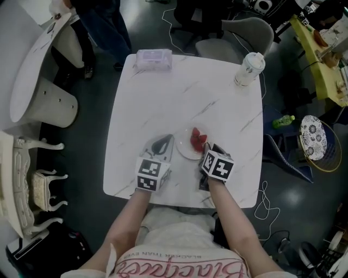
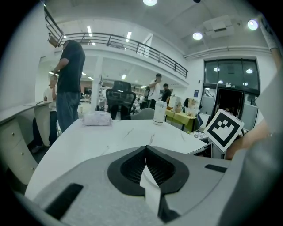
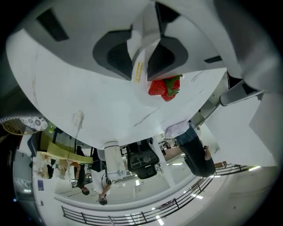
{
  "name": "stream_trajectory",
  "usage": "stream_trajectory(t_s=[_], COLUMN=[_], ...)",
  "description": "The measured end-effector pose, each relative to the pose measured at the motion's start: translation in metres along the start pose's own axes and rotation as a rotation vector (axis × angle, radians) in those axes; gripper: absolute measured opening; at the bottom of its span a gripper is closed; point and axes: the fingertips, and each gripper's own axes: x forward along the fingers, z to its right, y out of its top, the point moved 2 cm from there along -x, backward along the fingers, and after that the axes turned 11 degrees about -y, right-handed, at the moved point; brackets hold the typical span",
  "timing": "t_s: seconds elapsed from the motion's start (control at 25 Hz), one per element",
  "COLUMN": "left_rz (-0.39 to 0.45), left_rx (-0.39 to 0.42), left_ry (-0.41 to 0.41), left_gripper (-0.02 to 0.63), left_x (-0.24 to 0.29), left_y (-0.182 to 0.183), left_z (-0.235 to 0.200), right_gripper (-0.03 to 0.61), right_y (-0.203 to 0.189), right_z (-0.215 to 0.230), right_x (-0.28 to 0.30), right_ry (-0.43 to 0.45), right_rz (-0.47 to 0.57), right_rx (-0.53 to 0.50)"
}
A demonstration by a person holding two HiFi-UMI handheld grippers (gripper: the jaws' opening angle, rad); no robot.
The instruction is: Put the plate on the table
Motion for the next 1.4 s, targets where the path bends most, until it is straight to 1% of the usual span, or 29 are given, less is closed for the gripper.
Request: stream_trajectory(t_s=[0.2,0.24,0.32,0.4,0.52,0.72,0.92,1.04,1.16,1.28,1.4], left_rz=[0.015,0.022,0.038,0.052,0.072,0.112,0.154,0.182,0.212,0.235,0.254], left_rx=[-0.016,-0.02,-0.021,-0.015,-0.007,0.026,0.067,0.098,0.122,0.154,0.174], left_ry=[0.007,0.01,0.015,0.017,0.014,0.013,0.005,-0.002,-0.011,-0.025,-0.042], left_gripper=[0.005,0.005,0.005,0.005,0.005,0.005,0.005,0.005,0.005,0.005,0.005], left_x=[-0.008,-0.01,-0.015,-0.018,-0.024,-0.037,-0.052,-0.061,-0.069,-0.074,-0.076], left_y=[0.003,0.005,0.009,0.013,0.018,0.035,0.056,0.069,0.081,0.083,0.083], left_z=[0.0,0.0,0.001,0.003,0.009,0.02,0.031,0.04,0.05,0.06,0.072], right_gripper=[0.094,0.09,0.057,0.055,0.028,0.005,0.003,0.003,0.003,0.003,0.003], right_y=[-0.001,0.0,0.006,0.014,0.028,0.044,0.05,0.057,0.066,0.071,0.074], right_z=[0.001,0.003,0.007,0.009,0.003,-0.014,-0.02,-0.022,-0.024,-0.027,-0.03], right_x=[-0.002,-0.005,-0.013,-0.024,-0.047,-0.094,-0.141,-0.17,-0.201,-0.225,-0.239], right_ry=[-0.004,-0.009,-0.017,-0.002,0.076,0.282,0.382,0.451,0.516,0.522,0.496], right_rz=[-0.007,-0.001,0.025,0.057,0.109,0.17,0.238,0.318,0.457,0.597,0.697], right_rx=[0.021,0.024,0.025,0.031,0.052,0.086,0.08,0.087,0.076,0.029,-0.037])
